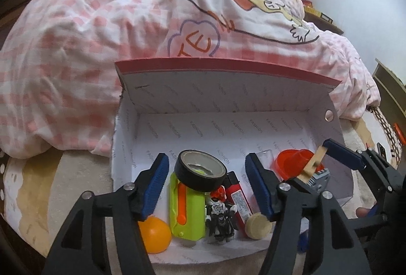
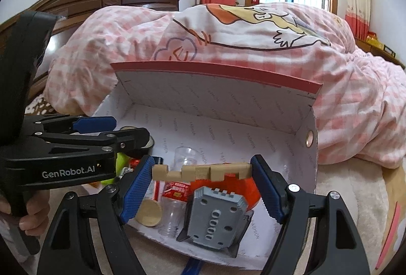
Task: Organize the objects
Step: 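Lower and release the tape roll with the left tool while the right tool releases the wooden strip, then withdraw both tools from the box toward the blue marker and orange piece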
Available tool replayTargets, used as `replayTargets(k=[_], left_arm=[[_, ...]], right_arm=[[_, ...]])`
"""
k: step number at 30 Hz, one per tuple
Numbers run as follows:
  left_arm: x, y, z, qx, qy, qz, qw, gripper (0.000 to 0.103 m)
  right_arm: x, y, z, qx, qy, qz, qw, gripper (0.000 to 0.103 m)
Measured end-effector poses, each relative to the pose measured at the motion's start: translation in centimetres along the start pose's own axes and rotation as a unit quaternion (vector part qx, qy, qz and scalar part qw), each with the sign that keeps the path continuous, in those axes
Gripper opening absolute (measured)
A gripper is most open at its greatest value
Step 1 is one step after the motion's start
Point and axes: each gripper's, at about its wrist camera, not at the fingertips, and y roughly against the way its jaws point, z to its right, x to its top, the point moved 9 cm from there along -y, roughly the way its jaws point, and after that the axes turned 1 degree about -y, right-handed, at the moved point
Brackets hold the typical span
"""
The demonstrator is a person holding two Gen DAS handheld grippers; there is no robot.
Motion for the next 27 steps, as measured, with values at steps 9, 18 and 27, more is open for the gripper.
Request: replayTargets(k=[9,18,27], left_arm=[[-0.4,1.3,0.4,-0.004,-0.002,0.005,1.0,0.064],[-1.3,2.9,0.8,-0.004,-0.009,0.009,0.9999,0.064],[-3.2,4.8,2.3,-0.012,-0.02,0.009,0.9997,0.064]], right_arm=[[0.1,1.4,0.0,0.001,-0.007,0.008,1.0,0.083],[-0.8,3.1,-1.0,0.006,0.004,-0.003,1.0,0.083],[-3.0,5.1,-0.8,0.016,-0.014,-0.014,1.0,0.083]])
